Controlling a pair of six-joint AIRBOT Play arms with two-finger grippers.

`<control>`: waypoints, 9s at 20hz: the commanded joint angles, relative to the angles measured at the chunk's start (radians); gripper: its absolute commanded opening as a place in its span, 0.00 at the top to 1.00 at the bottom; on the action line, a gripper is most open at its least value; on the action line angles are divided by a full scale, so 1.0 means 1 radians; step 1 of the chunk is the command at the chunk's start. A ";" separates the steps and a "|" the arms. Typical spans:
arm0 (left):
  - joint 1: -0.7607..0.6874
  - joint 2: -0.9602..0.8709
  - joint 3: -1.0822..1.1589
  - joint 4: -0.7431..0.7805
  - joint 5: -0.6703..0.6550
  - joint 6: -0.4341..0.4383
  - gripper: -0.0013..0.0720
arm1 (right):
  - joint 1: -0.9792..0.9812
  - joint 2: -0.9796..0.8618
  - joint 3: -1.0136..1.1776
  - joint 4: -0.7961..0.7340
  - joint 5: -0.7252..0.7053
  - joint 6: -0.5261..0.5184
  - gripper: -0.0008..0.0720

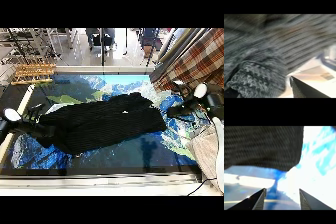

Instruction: Fold the clothes and pants, and hang the long-sleeved shirts on hangers.

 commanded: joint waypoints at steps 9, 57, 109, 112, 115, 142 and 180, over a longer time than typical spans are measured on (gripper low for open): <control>0.478 0.282 -0.296 -0.268 0.079 -0.053 0.02 | -0.349 0.002 -0.423 0.693 -0.078 -0.050 0.23; 0.754 0.231 -0.603 -1.495 0.357 0.291 0.96 | -0.256 0.061 -0.394 0.540 -0.441 0.017 0.93; 0.552 -0.573 0.620 -1.130 0.523 0.319 0.12 | 0.031 -0.290 0.132 0.414 -0.408 0.119 0.28; 0.676 -0.518 0.620 -0.607 0.230 0.094 0.37 | 0.045 -0.239 0.097 0.505 -0.122 -0.015 0.29; 0.713 -0.446 0.599 -0.063 -0.014 0.034 0.78 | 0.183 -0.158 -0.030 0.667 0.015 -0.060 0.30; 0.677 0.011 0.157 -0.686 -0.013 0.178 0.12 | 0.995 -0.820 0.521 0.743 -0.470 0.423 0.92; 0.498 -0.204 -0.186 -0.539 0.571 -0.112 0.02 | -0.282 0.015 -0.779 0.934 -0.240 -0.127 0.19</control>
